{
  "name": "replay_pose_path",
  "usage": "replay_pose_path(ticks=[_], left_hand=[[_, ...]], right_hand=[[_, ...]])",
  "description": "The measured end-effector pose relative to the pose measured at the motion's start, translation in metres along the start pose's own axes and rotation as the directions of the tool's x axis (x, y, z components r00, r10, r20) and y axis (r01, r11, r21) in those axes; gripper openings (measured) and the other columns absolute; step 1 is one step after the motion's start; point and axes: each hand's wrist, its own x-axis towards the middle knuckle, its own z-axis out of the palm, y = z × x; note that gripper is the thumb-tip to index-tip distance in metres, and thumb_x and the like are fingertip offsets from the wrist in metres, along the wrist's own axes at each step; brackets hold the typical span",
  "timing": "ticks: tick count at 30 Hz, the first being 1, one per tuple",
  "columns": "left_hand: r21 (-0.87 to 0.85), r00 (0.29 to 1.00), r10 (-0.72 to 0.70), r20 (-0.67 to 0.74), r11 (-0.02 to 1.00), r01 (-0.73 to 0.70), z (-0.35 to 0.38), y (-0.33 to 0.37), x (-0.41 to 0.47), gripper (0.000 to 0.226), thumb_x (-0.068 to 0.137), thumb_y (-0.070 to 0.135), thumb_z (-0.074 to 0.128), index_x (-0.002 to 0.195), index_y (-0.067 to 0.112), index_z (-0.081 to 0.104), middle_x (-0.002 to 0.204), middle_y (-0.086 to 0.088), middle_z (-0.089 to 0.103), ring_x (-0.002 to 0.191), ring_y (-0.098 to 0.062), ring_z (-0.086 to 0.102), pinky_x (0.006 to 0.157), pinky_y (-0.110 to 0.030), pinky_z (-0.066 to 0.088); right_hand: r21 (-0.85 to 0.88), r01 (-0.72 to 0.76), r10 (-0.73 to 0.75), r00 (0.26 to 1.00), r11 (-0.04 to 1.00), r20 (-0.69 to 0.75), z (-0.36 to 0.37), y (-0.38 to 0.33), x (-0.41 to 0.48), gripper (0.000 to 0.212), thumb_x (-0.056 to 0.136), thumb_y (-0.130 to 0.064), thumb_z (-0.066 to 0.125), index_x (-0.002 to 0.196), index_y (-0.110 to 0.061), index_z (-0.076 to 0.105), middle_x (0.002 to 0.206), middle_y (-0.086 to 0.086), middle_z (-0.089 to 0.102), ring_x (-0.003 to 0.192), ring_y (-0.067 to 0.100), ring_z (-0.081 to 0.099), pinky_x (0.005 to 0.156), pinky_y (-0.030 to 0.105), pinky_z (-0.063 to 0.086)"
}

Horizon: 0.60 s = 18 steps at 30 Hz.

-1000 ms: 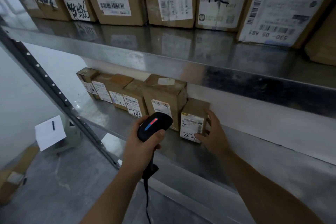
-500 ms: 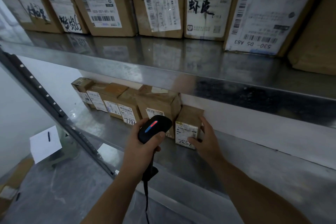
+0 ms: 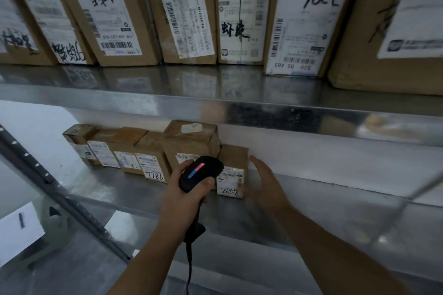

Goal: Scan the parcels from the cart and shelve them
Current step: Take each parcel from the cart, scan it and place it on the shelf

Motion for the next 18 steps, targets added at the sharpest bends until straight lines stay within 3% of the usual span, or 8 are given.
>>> replay_pose_path(ticks=[2, 5, 8, 12, 18], left_hand=[[-0.001, 0.999, -0.001, 0.043, 1.0, 0.001, -0.002, 0.001, -0.002, 0.055, 0.074, 0.03, 0.086, 0.122, 0.037, 0.061, 0.117, -0.005, 0.067, 0.092, -0.032, 0.069, 0.071, -0.034, 0.057], [-0.007, 0.992, 0.011, 0.122, 1.0, -0.011, -0.004, 0.003, -0.006, 0.048, 0.086, 0.015, 0.08, 0.125, 0.033, 0.059, 0.119, -0.008, 0.066, 0.094, -0.033, 0.069, 0.065, -0.024, 0.056], [-0.001, 0.979, 0.006, 0.203, 1.0, -0.006, -0.007, 0.009, -0.019, 0.045, 0.086, 0.017, 0.08, 0.119, 0.038, 0.058, 0.117, -0.008, 0.066, 0.093, -0.031, 0.069, 0.06, -0.018, 0.054], [-0.024, 0.957, 0.011, 0.29, 1.0, -0.004, -0.011, 0.007, -0.035, 0.044, 0.086, 0.013, 0.081, 0.113, 0.04, 0.06, 0.115, -0.002, 0.066, 0.09, -0.022, 0.068, 0.061, -0.019, 0.055], [-0.01, 0.906, -0.009, 0.424, 1.0, 0.015, -0.016, -0.001, -0.06, 0.042, 0.088, 0.01, 0.077, 0.117, 0.036, 0.059, 0.11, 0.001, 0.067, 0.079, -0.012, 0.069, 0.065, -0.026, 0.059]], right_hand=[[-0.037, 0.015, -0.016, 0.999, 0.999, -0.034, -0.008, -0.001, -0.012, 0.084, 0.087, -0.034, 0.078, 0.148, -0.044, 0.022, 0.161, -0.01, 0.027, 0.148, 0.008, 0.024, 0.121, 0.03, 0.025], [-0.089, 0.019, -0.026, 0.997, 0.996, -0.079, -0.018, -0.006, -0.034, 0.074, 0.092, -0.032, 0.071, 0.15, -0.042, 0.026, 0.159, -0.011, 0.032, 0.148, 0.009, 0.028, 0.119, 0.024, 0.024], [-0.128, -0.041, 0.02, 0.987, 0.991, -0.159, -0.025, -0.019, -0.059, 0.064, 0.097, -0.028, 0.066, 0.151, -0.035, 0.034, 0.159, -0.002, 0.037, 0.146, 0.014, 0.034, 0.116, 0.021, 0.025], [-0.203, -0.088, 0.032, 0.964, 0.975, -0.263, -0.027, -0.034, -0.096, 0.056, 0.099, -0.028, 0.064, 0.151, -0.021, 0.043, 0.156, 0.003, 0.041, 0.146, 0.018, 0.036, 0.115, 0.018, 0.021], [-0.248, -0.174, 0.063, 0.916, 0.953, -0.397, -0.03, -0.054, -0.155, 0.05, 0.1, -0.034, 0.059, 0.147, -0.018, 0.05, 0.155, 0.007, 0.044, 0.147, 0.022, 0.034, 0.115, 0.024, 0.023]])
